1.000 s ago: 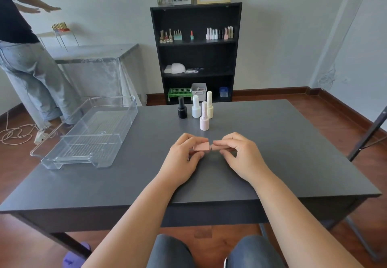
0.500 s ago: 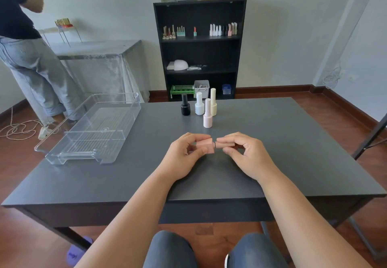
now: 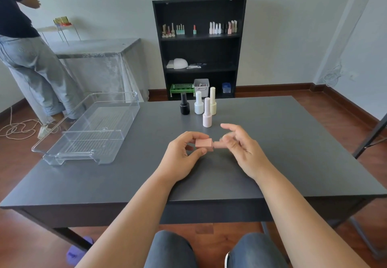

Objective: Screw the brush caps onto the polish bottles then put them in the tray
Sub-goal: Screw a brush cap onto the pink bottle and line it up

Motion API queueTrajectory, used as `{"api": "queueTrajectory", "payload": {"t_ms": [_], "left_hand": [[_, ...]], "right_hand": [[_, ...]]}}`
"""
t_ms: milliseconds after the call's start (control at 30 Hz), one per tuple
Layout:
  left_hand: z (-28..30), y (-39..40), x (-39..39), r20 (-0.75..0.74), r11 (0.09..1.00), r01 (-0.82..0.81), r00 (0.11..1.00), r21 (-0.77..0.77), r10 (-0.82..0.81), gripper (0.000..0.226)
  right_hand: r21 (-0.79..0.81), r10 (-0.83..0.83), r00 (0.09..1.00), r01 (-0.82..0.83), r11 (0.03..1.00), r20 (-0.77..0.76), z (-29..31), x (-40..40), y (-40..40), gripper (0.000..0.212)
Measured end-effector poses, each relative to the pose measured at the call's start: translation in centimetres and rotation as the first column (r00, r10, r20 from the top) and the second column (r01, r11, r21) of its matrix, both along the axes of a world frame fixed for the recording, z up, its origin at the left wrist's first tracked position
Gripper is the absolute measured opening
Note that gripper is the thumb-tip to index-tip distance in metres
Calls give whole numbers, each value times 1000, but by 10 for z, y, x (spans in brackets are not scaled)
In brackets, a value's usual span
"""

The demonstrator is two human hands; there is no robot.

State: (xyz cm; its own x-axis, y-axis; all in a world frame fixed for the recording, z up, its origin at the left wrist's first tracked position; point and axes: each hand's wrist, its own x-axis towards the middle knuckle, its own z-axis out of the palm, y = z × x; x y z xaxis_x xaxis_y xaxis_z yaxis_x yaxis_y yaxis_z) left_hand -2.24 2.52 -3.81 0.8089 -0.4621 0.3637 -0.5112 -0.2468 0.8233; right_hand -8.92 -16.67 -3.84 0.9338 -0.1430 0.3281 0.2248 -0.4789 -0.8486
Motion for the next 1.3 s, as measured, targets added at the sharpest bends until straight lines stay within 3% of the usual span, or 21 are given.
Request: {"api": "queueTrajectory", "payload": {"t_ms": [200,367,467,533,700,867,1000,1033,1167,1300], "left_hand": [[2,-1,-1,-32,999,11,999,-36,-12,36],[2,-1,-2,-34,998,35,999,-44,-37,37],[1,-1,-2,-49,998,26,998,-57,-29,35],[1,-1,-1,-70,997,8,997,-74,-13,33],[0,-1,-1,-56,999,-28,998,-27,26,31],[0,0,0,-44,1000,-26,999,-14,26,33],[-2,0,0,-24,999,-35,999,-1,34,33],[-2,1,0,-28,999,-40,999,-4,40,33],[-2,1,-1,-24,1000,-31,999,2,31,33],[-2,1,0,8,999,-24,1000,36,24,32]], "right_hand": [[-60,-7,990,15,998,141,0,-3,-1,23],[-7,-78,995,78,997,67,-1,-2,2,12],[41,-40,998,38,998,49,1,-3,1,20],[54,-14,997,10,998,81,3,-3,1,11],[1,-26,994,26,1000,108,2,-2,-2,28],[26,-124,991,123,992,51,2,-1,1,9],[-2,-221,975,221,975,7,2,2,2,44],[25,-212,977,212,977,5,2,2,2,45],[66,-65,998,65,996,2,2,-1,-1,28],[130,-50,999,50,990,1,1,-2,1,15]]}}
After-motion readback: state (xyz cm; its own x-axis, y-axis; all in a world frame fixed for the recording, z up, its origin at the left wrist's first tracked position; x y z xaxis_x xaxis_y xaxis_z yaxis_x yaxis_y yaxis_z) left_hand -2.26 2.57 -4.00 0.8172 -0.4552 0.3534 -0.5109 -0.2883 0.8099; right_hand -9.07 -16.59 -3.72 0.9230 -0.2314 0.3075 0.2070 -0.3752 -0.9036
